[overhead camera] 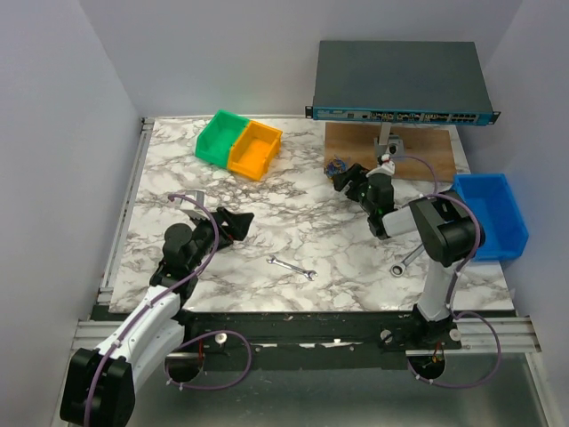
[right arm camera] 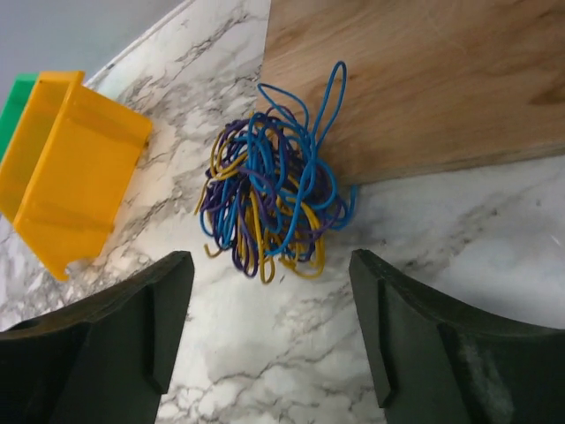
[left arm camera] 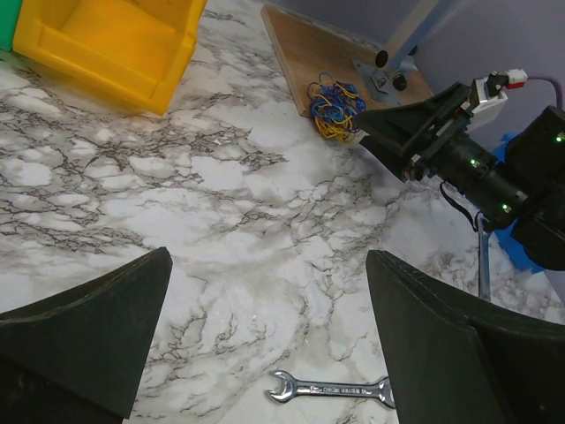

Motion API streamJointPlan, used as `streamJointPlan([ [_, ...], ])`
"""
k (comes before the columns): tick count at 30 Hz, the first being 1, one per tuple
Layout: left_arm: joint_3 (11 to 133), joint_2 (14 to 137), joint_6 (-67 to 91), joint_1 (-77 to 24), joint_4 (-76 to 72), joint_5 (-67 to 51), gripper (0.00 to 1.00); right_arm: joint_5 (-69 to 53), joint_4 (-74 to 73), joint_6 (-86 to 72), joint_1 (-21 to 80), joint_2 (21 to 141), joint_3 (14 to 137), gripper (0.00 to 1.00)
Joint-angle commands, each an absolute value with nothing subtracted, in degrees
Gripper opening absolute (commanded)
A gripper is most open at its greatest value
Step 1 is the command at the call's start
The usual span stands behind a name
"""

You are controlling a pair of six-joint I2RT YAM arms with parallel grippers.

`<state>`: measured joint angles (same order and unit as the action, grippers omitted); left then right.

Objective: Untangle the cables

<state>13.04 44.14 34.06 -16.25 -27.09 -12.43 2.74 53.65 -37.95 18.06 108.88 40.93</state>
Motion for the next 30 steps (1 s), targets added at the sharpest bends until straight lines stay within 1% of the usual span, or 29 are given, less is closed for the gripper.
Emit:
streamJointPlan([
  [1,12.6,43.5,32.7,-16.5,-29.1,-11.6,0.94,6.4,56.2,-36.5,18.8,114.0,47.0,0.74],
  [2,12.6,43.3,32.5,-16.5,-29.0,-11.7,0.94,6.3,55.6,-36.2,18.9,114.9,48.2,0.69],
  [5,12.7,43.3,32.3,-16.5,-29.2,-11.8,0.93,6.5,54.0,-35.5,19.5,116.3,50.8,0.37],
  [6,12.8,43.5,32.4,-16.5,-29.1,-11.4,0.94,6.1,53.8,-34.9,19.7,116.1,51.0,0.31],
  [7,12.9,44.0,33.1,-16.5,-28.2,-10.3,0.98,5.8,53.2,-34.5,19.9,115.6,50.8,0.18],
  [8,13.1,44.7,34.0,-16.4,-27.4,-8.9,0.99,5.0,52.7,-34.1,20.2,114.6,50.5,0.09],
  [9,13.6,45.6,34.6,-16.3,-26.5,-8.7,0.99,4.2,52.1,-33.6,20.5,113.4,49.7,0.02],
  [11,15.0,46.6,35.0,-16.2,-24.8,-8.9,0.99,3.0,50.8,-33.3,21.4,109.8,47.1,0.01],
  [17,14.8,48.2,40.0,-16.1,-24.6,-6.6,0.99,-6.0,48.8,-35.6,24.1,96.5,36.7,0.01],
  [18,14.5,48.8,39.6,-16.2,-26.1,-8.0,0.99,-7.8,48.0,-35.6,24.7,94.6,35.1,0.01],
  [22,14.4,53.0,36.1,-16.7,-35.9,-20.9,0.99,-18.3,47.4,-35.3,26.4,89.1,30.3,0.01],
  [23,15.4,54.5,35.7,-17.1,-35.8,-22.8,0.99,-20.6,47.6,-35.4,26.5,88.7,29.2,0.01],
  [24,16.8,56.5,35.4,-17.7,-34.7,-24.1,0.99,-21.9,47.7,-35.4,26.5,88.4,28.5,0.04],
  [25,17.9,58.8,34.9,-18.3,-34.4,-25.1,0.99,-23.1,47.6,-34.9,26.5,88.2,27.7,0.16],
  [27,20.4,62.9,34.4,-20.3,-33.4,-26.6,0.98,-22.5,48.2,-33.9,26.5,87.7,25.6,0.59],
  [28,21.8,64.6,34.1,-21.4,-32.8,-27.2,0.98,-20.9,47.9,-33.4,26.5,87.0,24.9,0.68],
  [29,22.9,66.3,33.6,-22.4,-32.1,-27.4,0.98,-18.8,47.8,-33.1,26.5,86.3,23.7,0.73],
  [30,24.0,67.4,33.4,-23.8,-31.6,-26.6,0.97,-17.3,47.9,-32.6,26.5,85.1,22.8,0.74],
])
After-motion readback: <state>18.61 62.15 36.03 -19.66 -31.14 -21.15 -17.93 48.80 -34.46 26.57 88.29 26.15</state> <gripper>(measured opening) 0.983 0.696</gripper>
